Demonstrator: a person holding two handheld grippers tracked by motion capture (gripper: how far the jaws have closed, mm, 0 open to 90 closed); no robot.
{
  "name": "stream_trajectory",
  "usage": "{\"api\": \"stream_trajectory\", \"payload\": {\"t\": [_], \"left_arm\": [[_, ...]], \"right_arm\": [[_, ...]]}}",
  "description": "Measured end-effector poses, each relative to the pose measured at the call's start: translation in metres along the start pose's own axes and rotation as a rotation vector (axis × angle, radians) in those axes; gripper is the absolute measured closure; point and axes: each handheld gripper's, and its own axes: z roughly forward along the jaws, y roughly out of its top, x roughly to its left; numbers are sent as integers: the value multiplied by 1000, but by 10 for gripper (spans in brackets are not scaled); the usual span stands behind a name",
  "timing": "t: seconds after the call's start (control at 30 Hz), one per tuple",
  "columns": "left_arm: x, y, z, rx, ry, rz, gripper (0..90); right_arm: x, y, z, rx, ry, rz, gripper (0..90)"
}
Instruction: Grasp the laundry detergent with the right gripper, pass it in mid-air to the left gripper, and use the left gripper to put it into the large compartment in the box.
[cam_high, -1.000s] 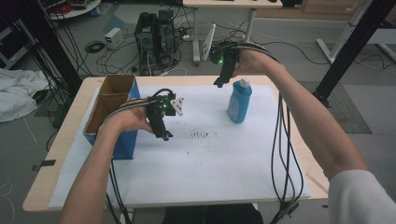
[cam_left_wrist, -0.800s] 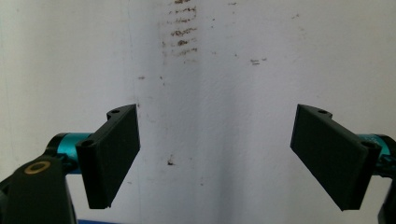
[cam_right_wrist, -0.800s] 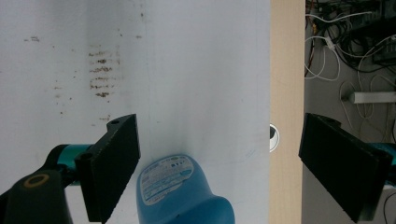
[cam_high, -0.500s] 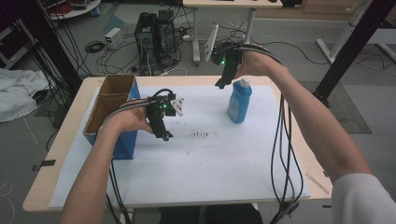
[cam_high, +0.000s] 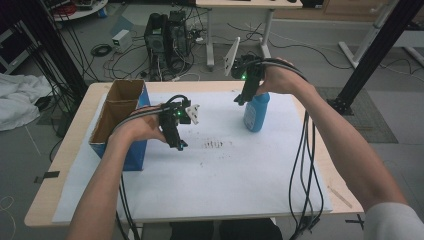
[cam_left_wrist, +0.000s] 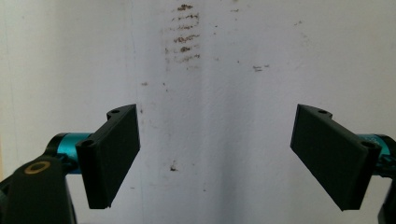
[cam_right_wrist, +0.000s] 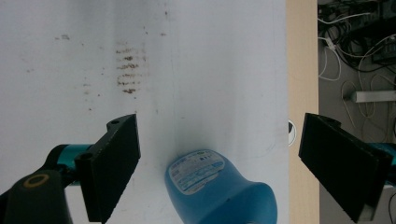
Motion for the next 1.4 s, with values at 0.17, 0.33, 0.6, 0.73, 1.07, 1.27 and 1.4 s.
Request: {"api": "stream_trajectory", "payload": {"t": [0.17,0.33,0.6,0.73,1.07,1.27,1.4], "left_arm": [[0,-1,-2,-3,1,-7,158],[0,-2,-2,-1,0,-12,158],[1,-2,2,-27,-6,-36,158],[0,-1,3,-26,-17,-51,158],[1,-3,4,-34,-12,-52,158],[1,-2,4,-36,-12,-51,158],[0,-2,5,-38,-25,-60,158]], "right_arm": [[13,-3,-5,-3,-7,31,117],[22,-11,-4,14,-11,80,117],[40,-27,-11,-21,-23,154,117],[47,-34,-11,-25,-40,190,117],[59,-59,-11,-45,-83,331,117],[68,-72,-10,-31,-99,403,117],[71,-81,-7,-21,-109,431,117]]}}
